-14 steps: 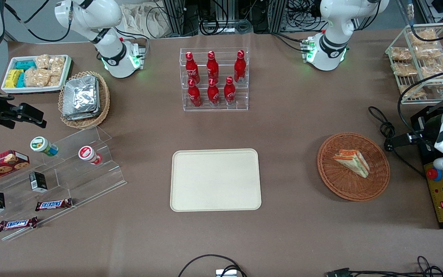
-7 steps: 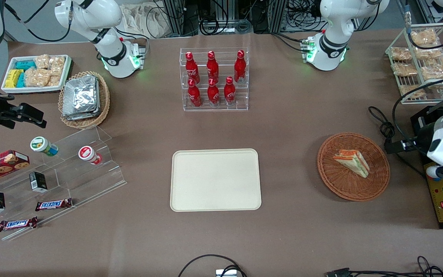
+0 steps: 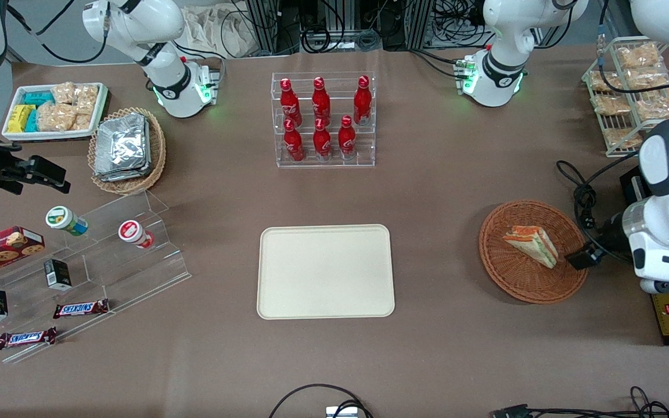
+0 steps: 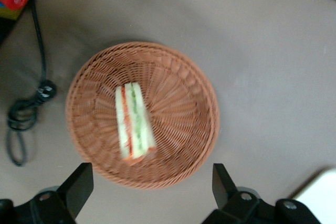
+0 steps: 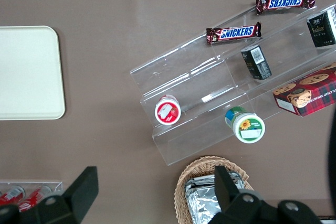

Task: Place sandwich from basket to tray
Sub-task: 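Lower the left gripper over the wrapped sandwich in the basket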

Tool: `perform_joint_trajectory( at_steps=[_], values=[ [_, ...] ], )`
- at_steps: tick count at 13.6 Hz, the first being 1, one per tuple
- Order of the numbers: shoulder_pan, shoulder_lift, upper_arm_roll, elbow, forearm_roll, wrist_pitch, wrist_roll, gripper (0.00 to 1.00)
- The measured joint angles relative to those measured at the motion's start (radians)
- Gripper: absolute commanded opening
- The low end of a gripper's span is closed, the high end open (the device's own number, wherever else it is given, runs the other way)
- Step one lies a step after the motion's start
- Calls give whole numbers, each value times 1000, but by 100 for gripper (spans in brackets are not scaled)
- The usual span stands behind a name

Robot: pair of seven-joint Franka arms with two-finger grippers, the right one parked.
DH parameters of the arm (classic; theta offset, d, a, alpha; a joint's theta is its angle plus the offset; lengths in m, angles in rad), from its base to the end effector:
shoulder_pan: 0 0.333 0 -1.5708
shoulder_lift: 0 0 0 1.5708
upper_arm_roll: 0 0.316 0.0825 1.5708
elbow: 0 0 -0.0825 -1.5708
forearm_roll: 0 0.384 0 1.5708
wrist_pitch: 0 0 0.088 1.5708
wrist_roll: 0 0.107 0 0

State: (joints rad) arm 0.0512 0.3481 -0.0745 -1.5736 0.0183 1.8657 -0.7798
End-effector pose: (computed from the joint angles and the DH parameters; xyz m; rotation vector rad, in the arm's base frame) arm 0.6560 -0.0083 0.4361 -2.9066 -1.1516 0.0842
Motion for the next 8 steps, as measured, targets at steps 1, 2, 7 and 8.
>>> perform_joint_trajectory(
  at_steps=[1, 2, 7, 8],
  values=[
    [0, 4, 1, -53, 0, 74, -59, 100],
    [0, 7, 1, -118, 0, 154, -119, 100],
    [0, 45, 2, -319, -1, 369, -306, 100],
    [0, 51, 2, -327, -1, 369, -329, 100]
  ],
)
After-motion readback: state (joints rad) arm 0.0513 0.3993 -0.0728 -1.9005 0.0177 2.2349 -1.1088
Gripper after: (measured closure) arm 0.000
